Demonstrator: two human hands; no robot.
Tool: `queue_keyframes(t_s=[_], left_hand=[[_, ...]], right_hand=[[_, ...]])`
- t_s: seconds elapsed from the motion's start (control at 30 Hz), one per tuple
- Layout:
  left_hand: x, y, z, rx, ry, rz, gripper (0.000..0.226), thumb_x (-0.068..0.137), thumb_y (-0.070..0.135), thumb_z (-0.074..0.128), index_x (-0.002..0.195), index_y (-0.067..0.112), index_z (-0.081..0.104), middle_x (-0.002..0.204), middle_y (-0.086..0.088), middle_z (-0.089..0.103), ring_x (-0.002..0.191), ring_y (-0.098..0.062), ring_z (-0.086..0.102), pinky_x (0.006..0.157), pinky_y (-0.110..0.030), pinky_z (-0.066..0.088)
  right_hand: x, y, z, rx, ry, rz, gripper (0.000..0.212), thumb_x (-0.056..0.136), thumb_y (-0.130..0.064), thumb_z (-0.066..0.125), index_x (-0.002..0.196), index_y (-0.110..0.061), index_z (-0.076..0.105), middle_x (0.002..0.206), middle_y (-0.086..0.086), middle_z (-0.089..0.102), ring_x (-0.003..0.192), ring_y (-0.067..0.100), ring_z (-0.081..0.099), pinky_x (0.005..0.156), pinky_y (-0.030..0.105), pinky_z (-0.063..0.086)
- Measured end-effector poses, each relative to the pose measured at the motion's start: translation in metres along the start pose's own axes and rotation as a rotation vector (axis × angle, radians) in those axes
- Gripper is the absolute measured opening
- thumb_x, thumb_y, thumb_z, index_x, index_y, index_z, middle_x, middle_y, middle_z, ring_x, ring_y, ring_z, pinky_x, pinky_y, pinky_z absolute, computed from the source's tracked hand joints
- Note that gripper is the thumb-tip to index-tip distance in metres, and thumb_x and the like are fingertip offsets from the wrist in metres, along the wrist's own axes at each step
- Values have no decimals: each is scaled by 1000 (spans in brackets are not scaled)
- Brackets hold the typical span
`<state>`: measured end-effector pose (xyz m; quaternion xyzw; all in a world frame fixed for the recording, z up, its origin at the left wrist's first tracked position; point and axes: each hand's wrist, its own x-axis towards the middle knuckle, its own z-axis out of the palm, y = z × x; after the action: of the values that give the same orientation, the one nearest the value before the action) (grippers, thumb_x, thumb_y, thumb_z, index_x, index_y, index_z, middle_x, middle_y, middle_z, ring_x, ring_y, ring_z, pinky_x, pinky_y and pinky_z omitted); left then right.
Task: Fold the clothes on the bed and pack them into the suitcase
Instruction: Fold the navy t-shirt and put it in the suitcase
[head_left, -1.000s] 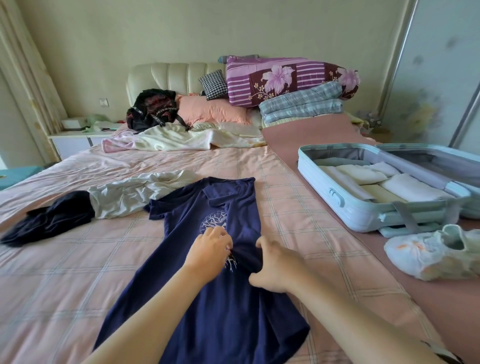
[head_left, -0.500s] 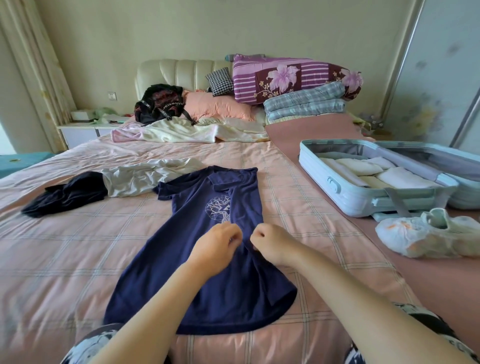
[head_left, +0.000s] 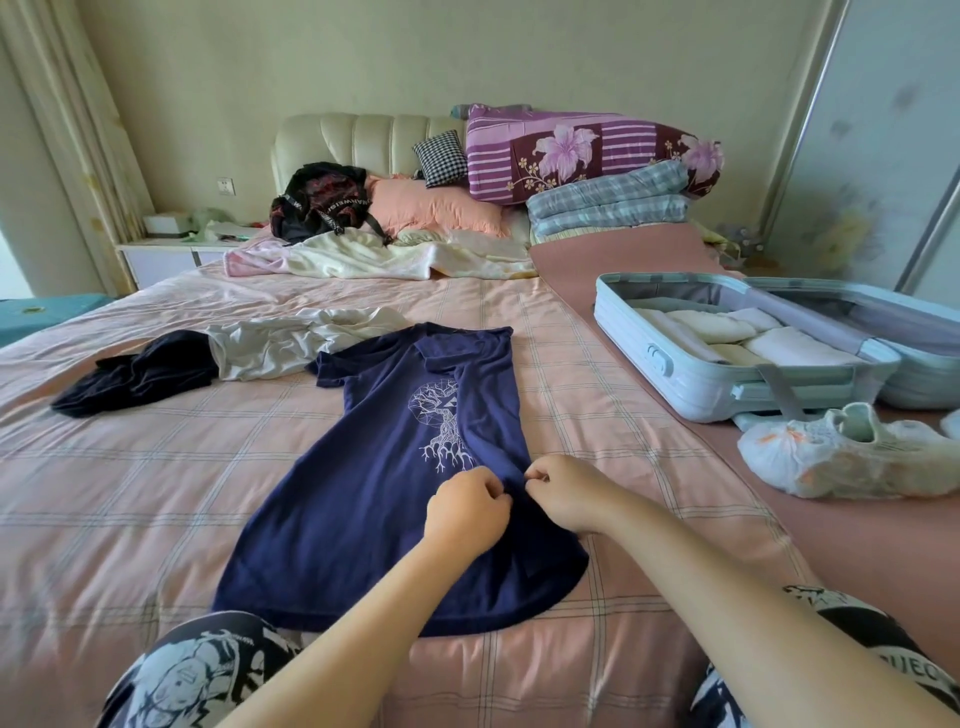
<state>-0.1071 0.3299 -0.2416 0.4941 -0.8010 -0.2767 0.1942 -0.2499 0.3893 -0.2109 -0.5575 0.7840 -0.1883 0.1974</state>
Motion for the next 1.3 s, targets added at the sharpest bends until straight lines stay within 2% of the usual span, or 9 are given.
queue_keyframes(t_s=[0.2, 0.33, 0.43, 0.63, 0.7, 0.9, 1.07, 1.17, 1.3], left_hand=[[-11, -5, -24, -524, 86, -218, 8, 93, 17, 39, 95, 14, 46, 84, -3, 53, 70, -19, 46, 64, -39, 50], [-24, -24, -38, -374, 86, -175, 12, 99, 16, 38, 110, 20, 40, 87, -5, 54, 68, -18, 46, 55, -29, 37], [-29, -40, -43, -244, 42, -146, 12, 102, 23, 43, 113, 21, 42, 93, -7, 59, 73, -18, 53, 58, -31, 41], [-39, -49, -52, -181, 2, 2, 17, 93, 31, 64, 104, 33, 51, 86, 4, 55, 65, -11, 50, 52, -24, 39], [-41, -48, -59, -81, -25, 74, 13, 91, 24, 65, 99, 30, 57, 83, 7, 54, 59, -7, 47, 49, -20, 36], [-56, -39, -73, 187, -537, 80, 18, 92, 22, 59, 109, 29, 56, 74, 0, 66, 53, -18, 69, 55, -27, 51], [-45, -39, -83, 470, -148, 335, 23, 79, 52, 69, 89, 36, 55, 79, 13, 59, 79, -9, 58, 71, -30, 50], [-48, -51, -69, 486, -376, 440, 38, 67, 60, 75, 93, 39, 57, 95, 16, 46, 95, -6, 44, 84, -30, 47], [-57, -56, -63, 414, -485, 368, 33, 71, 63, 69, 91, 40, 58, 98, 16, 51, 94, -6, 51, 87, -31, 50]], right_hand=[[-17, 3, 1, 151, -24, -146, 16, 96, -31, 57, 106, -28, 69, 80, -15, 62, 68, 0, 59, 74, 24, 48], [-37, 2, 9, 51, -88, -250, 49, 78, -55, 75, 121, -36, 61, 106, -14, 54, 87, 0, 55, 88, 25, 49], [-49, -1, 21, -174, -121, -311, 78, 57, -67, 76, 124, -42, 45, 116, -16, 46, 100, 6, 56, 88, 31, 51], [-64, -10, 34, -255, 117, -392, 24, 78, -19, 60, 99, -27, 51, 86, -13, 52, 83, 21, 57, 73, 34, 48], [-69, -16, 26, -305, 27, -423, 20, 76, -15, 62, 88, -26, 50, 81, -10, 53, 76, 19, 51, 64, 31, 43], [-78, -14, 13, -270, -514, -195, 8, 79, -27, 66, 83, -21, 70, 78, -6, 65, 67, 12, 56, 58, 26, 47], [-62, -14, 10, -263, -161, -380, 12, 79, -30, 66, 90, -28, 69, 85, -12, 57, 77, 3, 52, 68, 20, 40], [-58, -10, 26, -368, -200, -496, 23, 78, -27, 69, 100, -33, 69, 99, -9, 51, 94, 9, 47, 76, 20, 39], [-58, -18, 30, -331, -342, -398, 16, 79, -28, 64, 89, -34, 74, 89, -12, 65, 82, 6, 60, 77, 30, 53]])
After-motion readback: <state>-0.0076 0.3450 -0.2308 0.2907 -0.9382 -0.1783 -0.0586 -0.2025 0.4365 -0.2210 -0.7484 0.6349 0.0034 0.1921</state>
